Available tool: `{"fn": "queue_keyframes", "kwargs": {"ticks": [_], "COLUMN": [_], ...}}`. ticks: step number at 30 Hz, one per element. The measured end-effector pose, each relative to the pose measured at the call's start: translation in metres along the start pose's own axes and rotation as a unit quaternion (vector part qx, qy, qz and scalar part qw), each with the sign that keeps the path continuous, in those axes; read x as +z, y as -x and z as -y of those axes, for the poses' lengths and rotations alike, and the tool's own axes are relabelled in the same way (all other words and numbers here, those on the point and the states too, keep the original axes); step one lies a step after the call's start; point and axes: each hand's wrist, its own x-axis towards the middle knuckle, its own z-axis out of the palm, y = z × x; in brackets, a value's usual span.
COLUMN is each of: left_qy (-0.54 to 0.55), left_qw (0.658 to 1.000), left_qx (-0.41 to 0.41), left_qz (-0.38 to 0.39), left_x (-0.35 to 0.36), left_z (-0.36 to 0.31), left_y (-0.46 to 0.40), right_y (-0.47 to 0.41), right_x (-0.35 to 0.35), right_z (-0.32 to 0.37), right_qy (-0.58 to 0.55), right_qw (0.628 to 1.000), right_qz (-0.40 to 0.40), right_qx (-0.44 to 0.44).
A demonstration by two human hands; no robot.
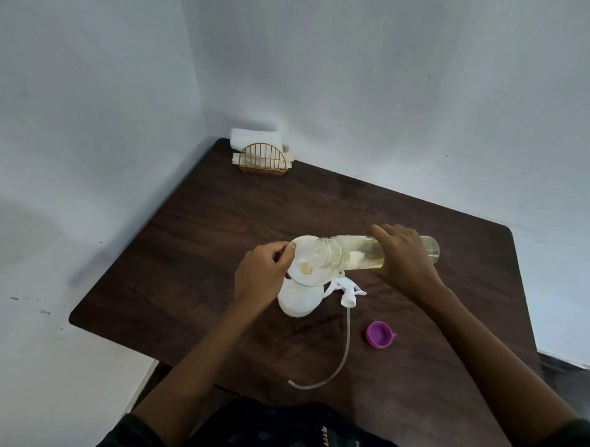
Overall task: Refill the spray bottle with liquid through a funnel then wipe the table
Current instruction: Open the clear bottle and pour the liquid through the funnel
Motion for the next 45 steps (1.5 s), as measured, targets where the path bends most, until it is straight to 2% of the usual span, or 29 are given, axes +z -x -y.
{"fn": "queue_keyframes", "kwargs": {"ticks": [45], "left_qy": [-0.003], "left_qw": [1.000], "left_qx": [-0.007], "left_qz": [0.003], "left_x": [-0.0012], "left_z": [-0.0013], "left_y": [0.0019], "right_y": [-0.0010], "right_x": [-0.0068], "right_z": [0.0039], "right_qy": [0.006], "right_qw": [1.000], "right_qz": [-0.002], "right_qx": [-0.012]}}
